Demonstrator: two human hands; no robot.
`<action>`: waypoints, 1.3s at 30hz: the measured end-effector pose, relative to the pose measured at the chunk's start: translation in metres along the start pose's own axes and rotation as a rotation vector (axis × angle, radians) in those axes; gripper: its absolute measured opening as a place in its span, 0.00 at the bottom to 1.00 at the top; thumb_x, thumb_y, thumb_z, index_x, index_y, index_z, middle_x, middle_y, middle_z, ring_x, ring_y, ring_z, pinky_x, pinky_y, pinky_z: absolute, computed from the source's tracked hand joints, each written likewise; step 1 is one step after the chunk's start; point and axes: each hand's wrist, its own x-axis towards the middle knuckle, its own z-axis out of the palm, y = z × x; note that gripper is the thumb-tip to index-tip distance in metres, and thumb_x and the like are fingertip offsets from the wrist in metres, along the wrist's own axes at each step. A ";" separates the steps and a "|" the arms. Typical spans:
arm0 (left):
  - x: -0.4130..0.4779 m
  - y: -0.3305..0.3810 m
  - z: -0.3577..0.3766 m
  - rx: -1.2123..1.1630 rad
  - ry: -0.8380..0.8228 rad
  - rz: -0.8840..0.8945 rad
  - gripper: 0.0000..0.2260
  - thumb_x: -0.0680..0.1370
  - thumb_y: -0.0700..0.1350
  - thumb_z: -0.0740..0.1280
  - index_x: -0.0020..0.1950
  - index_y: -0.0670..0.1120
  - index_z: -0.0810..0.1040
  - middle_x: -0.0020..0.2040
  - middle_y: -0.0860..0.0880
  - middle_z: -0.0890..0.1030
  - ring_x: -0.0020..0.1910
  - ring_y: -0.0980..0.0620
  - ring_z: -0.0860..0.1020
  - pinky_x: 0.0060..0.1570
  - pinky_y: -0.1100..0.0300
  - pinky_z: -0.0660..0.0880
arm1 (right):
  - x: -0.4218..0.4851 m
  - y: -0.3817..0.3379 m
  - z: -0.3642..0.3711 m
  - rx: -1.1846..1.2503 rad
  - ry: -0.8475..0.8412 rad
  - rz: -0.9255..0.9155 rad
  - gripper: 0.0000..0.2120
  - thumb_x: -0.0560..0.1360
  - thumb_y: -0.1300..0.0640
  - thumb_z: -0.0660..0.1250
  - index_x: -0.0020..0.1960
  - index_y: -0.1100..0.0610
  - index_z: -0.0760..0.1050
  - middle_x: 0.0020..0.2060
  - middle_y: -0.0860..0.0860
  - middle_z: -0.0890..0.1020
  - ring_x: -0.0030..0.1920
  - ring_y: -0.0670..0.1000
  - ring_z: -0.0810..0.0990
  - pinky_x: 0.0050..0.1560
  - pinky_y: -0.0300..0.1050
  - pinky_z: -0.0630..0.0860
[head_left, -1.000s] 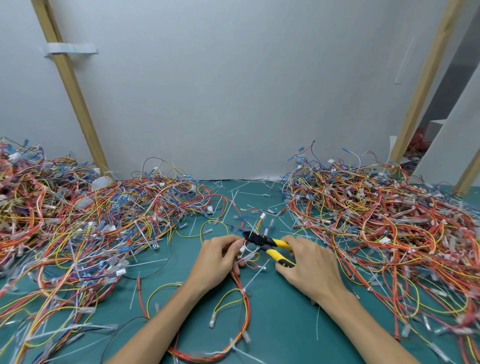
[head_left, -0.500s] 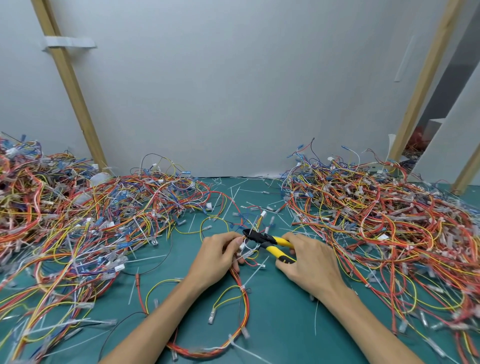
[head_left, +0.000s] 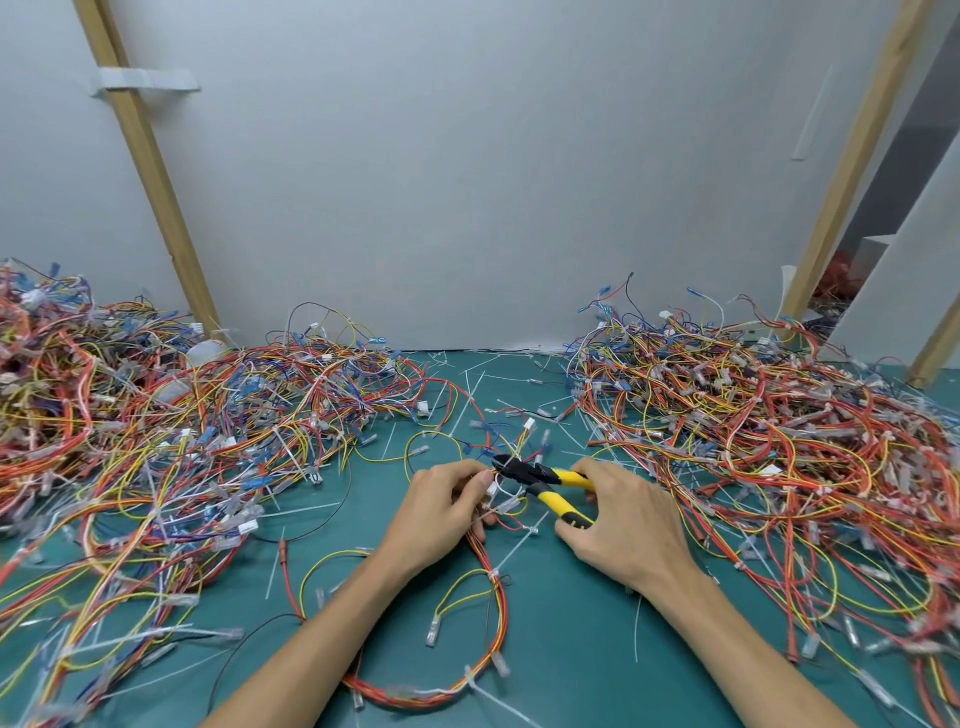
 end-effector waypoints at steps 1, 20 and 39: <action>0.000 0.000 0.000 0.005 -0.002 0.001 0.10 0.82 0.44 0.60 0.44 0.47 0.78 0.32 0.46 0.83 0.27 0.51 0.81 0.34 0.63 0.77 | 0.000 0.001 0.000 -0.004 0.001 -0.007 0.20 0.66 0.39 0.68 0.55 0.45 0.72 0.43 0.43 0.77 0.46 0.49 0.77 0.41 0.42 0.68; 0.001 -0.002 -0.002 -0.012 -0.021 0.005 0.10 0.83 0.42 0.59 0.46 0.44 0.78 0.33 0.38 0.82 0.28 0.57 0.81 0.33 0.64 0.75 | 0.008 0.010 -0.006 -0.006 -0.005 -0.050 0.18 0.69 0.43 0.71 0.57 0.44 0.75 0.43 0.41 0.78 0.46 0.47 0.78 0.40 0.41 0.68; 0.004 -0.002 -0.005 -0.035 -0.045 -0.016 0.12 0.83 0.41 0.57 0.43 0.44 0.75 0.31 0.50 0.81 0.27 0.52 0.80 0.33 0.62 0.76 | 0.006 -0.003 -0.002 -0.094 -0.037 -0.011 0.15 0.74 0.38 0.62 0.44 0.49 0.68 0.37 0.46 0.76 0.44 0.53 0.79 0.37 0.46 0.70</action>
